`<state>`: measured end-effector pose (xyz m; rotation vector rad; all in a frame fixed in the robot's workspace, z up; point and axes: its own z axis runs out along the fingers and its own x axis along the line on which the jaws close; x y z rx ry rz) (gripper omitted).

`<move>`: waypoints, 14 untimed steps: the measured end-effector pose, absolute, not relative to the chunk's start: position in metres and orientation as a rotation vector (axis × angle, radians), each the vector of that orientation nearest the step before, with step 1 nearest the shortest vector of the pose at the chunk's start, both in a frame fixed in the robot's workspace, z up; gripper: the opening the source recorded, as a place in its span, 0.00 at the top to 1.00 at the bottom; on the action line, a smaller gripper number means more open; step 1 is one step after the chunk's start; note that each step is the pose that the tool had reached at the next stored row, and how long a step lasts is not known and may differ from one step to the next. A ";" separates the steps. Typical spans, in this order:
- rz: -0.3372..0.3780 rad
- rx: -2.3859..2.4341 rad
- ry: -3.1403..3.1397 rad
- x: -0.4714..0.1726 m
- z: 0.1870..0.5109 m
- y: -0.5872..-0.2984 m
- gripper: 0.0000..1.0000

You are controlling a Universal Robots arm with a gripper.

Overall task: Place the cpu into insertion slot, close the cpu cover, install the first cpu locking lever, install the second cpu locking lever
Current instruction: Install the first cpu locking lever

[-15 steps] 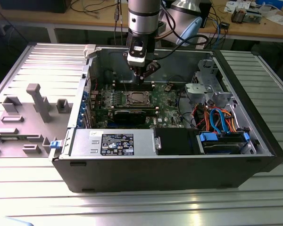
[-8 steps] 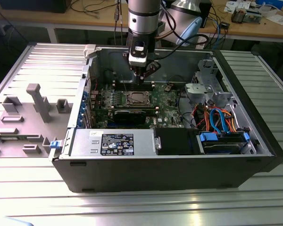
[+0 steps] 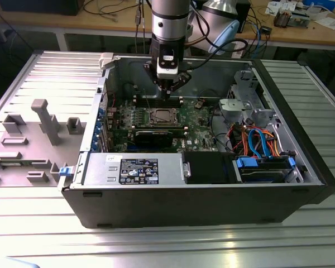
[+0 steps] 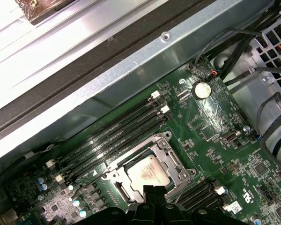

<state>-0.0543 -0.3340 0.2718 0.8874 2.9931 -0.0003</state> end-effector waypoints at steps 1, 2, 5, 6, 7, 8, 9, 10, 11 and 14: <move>0.000 0.887 2.993 -0.054 0.272 -0.334 0.89; 0.000 0.887 2.993 -0.054 0.272 -0.334 0.89; 0.000 0.887 2.993 -0.054 0.272 -0.334 0.89; 0.000 0.887 2.993 -0.054 0.272 -0.334 0.89; 0.000 0.887 2.993 -0.054 0.272 -0.334 0.89; 0.000 0.886 2.993 -0.054 0.272 -0.334 0.89; 0.000 0.886 2.993 -0.054 0.272 -0.334 0.89; 0.000 0.886 2.994 -0.054 0.272 -0.334 0.89; 0.000 0.884 2.994 -0.054 0.272 -0.334 0.89; 0.000 0.871 2.998 -0.054 0.272 -0.334 0.89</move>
